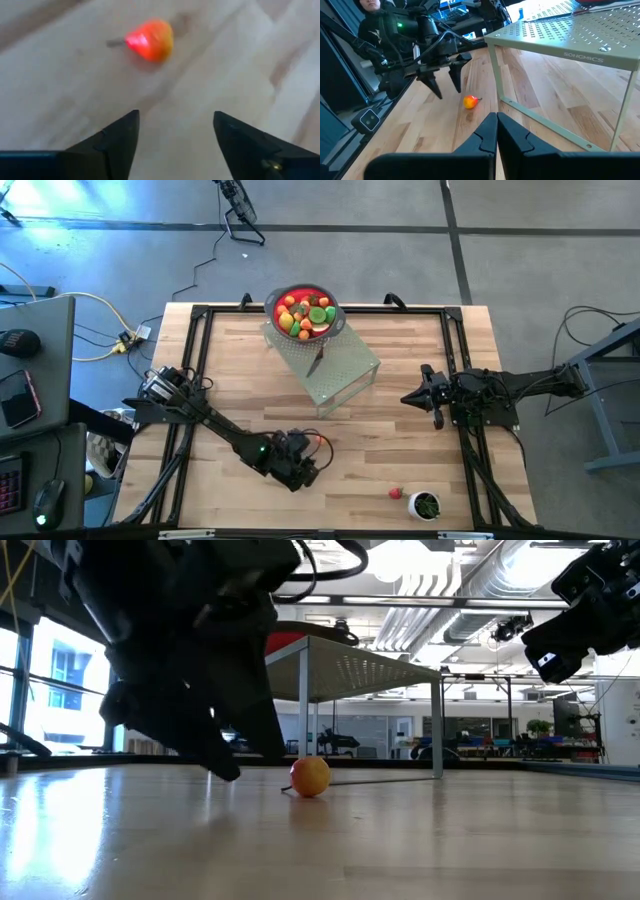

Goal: Pick & Place Fruit
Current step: Put the orange pear into the red strainer on the shelf

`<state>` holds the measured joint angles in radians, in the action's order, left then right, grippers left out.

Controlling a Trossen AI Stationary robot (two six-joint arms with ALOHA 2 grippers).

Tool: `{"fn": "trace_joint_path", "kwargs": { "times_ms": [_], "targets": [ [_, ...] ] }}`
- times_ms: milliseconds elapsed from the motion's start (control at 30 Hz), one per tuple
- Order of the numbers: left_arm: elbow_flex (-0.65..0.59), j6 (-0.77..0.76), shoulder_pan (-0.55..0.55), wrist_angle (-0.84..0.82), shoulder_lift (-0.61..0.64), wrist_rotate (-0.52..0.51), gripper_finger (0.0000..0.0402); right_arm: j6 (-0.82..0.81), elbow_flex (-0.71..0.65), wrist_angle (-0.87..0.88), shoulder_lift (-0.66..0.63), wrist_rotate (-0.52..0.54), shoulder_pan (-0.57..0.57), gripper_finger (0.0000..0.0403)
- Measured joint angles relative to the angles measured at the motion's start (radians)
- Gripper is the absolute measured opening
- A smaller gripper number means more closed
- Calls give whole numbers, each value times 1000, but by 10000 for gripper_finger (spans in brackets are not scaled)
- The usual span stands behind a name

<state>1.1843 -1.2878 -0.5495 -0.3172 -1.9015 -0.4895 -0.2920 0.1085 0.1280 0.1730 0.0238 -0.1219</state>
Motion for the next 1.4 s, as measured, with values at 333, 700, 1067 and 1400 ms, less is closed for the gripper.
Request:
{"fn": "trace_joint_path", "kwargs": {
  "times_ms": [333, 700, 1067, 1400],
  "targets": [
    [0, 105, 0, 39, 0, 71, 296, 0, 0, 0, 0, 0, 0, 2],
    [0, 10, 0, 73, -65, -82, 296, 0, 0, -2, 1, 0, 0, 2],
    [5, 136, -3, 173, -143, -154, 297, 0, -1, -2, 4, 0, 0, 2],
    [1, 310, 0, 161, -149, -237, 296, 0, -1, -3, 4, 0, 0, 2]
  ]
}}
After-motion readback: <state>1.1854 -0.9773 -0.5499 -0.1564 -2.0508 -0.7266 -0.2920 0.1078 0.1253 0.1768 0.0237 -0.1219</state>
